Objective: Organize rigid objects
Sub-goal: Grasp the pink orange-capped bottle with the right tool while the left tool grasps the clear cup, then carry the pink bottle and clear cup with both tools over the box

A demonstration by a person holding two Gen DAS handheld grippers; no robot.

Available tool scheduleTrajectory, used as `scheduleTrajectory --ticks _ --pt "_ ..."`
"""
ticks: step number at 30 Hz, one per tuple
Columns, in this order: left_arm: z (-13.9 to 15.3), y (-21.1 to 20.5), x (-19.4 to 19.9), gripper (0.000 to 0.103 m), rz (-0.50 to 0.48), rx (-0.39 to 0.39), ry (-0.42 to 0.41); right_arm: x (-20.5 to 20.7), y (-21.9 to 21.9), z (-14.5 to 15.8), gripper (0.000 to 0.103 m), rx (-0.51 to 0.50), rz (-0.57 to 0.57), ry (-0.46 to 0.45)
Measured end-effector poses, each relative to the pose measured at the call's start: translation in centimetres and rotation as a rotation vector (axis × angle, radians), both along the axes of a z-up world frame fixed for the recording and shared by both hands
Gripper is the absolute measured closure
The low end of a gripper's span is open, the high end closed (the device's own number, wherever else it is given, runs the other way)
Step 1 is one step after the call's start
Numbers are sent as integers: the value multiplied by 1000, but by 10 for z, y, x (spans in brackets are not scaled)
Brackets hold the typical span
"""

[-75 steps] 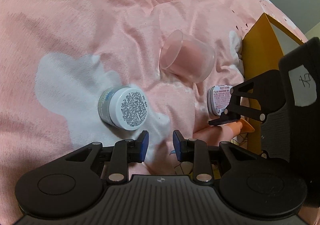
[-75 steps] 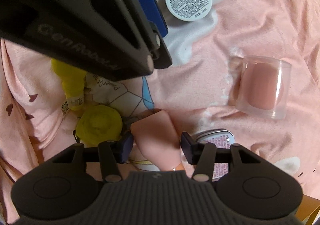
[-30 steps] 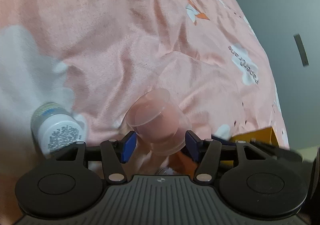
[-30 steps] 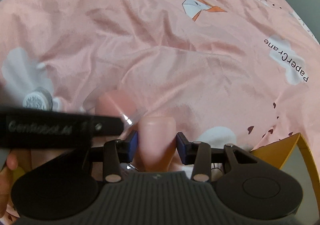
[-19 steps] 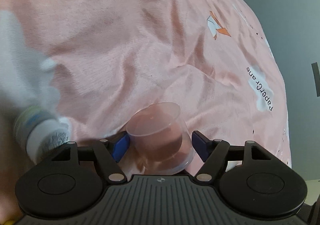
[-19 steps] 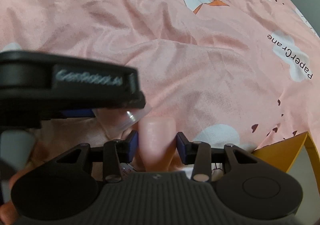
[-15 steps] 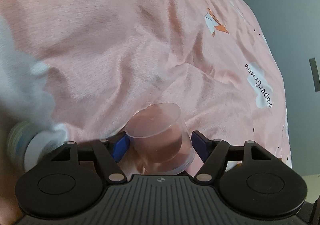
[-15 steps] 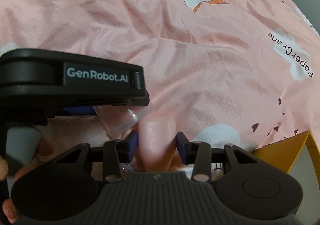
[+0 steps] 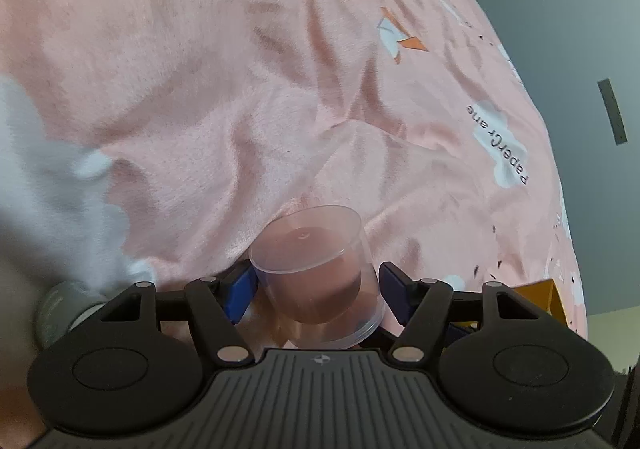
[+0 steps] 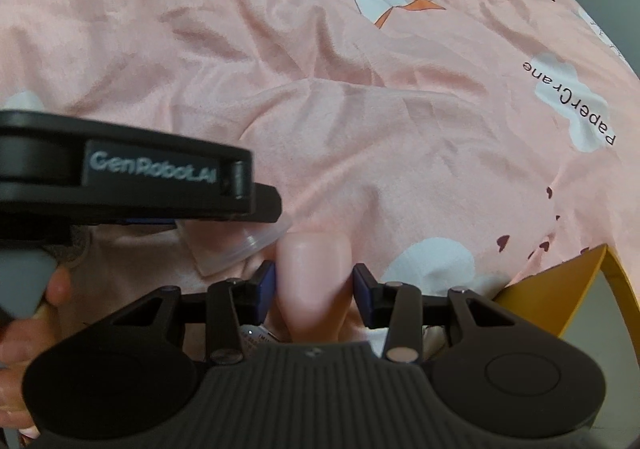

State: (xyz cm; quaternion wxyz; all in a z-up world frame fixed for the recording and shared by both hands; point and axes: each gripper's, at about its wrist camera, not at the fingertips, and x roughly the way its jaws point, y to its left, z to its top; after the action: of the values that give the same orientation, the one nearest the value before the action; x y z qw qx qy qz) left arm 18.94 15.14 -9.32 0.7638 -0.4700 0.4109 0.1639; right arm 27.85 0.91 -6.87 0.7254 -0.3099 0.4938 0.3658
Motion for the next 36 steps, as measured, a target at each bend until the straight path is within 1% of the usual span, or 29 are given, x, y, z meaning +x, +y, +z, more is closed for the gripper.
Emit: scheduleTrajectory --ticks 5,9,11,15,18,22,25,28,30,33,35,36 --pt "21 1 -13 27 -11 42 -35 -8 -6 12 62 27 -13 -19" --pt "39 3 -25 27 -22 74 -60 -17 -9 28 62 67 -22 -50" --pt "51 3 -31 27 -32 102 -77 -22 -10 38 62 91 -25 -68" --pt "74 1 -44 27 -37 140 -130 -32 -18 65 62 154 -39 -110" --pt "94 -5 -53 27 -45 170 -187 -37 -29 88 62 200 -56 -150" --pt "114 -23 -54 27 -90 193 -254 -40 -50 123 62 236 -86 -228" --pt "124 -43 -49 27 -168 218 -281 -40 -72 143 62 233 -127 -289" --pt "129 -72 -37 27 -291 254 -306 -37 -100 153 62 212 -182 -321" --pt "128 -92 -28 27 -376 271 -309 -33 -122 152 62 185 -230 -330" --pt "122 -119 -17 27 -490 282 -303 -27 -153 138 62 131 -307 -315" --pt "118 -140 -8 27 -585 332 -311 -23 -169 124 62 93 -349 -294" --pt "115 -148 -5 27 -618 353 -314 -20 -177 116 62 75 -371 -284"
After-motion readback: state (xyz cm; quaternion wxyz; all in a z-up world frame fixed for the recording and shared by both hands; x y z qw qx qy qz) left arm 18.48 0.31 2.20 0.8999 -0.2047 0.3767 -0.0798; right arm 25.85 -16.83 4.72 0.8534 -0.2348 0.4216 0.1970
